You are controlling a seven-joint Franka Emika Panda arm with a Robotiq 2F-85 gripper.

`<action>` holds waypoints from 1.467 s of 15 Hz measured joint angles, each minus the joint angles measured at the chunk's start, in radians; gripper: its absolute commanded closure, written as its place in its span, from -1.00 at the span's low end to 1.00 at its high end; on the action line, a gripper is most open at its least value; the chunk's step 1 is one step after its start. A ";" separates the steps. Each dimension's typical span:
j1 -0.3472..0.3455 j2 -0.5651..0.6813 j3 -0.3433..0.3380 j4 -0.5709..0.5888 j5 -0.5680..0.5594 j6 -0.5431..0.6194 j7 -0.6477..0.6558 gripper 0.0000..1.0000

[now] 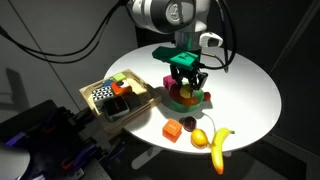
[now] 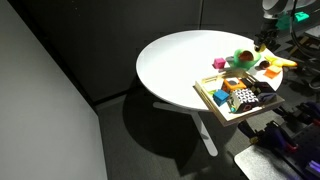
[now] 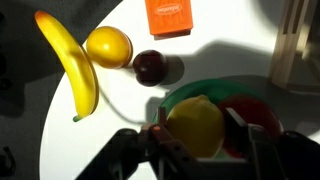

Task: Put the lemon in the green bowl

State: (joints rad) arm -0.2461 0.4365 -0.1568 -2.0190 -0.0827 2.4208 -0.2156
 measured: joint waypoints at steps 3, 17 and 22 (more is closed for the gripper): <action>0.002 0.031 0.000 0.033 0.000 0.000 0.012 -0.97; 0.005 -0.039 0.006 -0.061 0.001 0.000 -0.056 -1.00; -0.012 -0.140 0.014 -0.138 0.035 -0.045 -0.148 -1.00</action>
State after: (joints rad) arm -0.2577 0.2966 -0.1426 -2.1572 -0.0478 2.3755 -0.3638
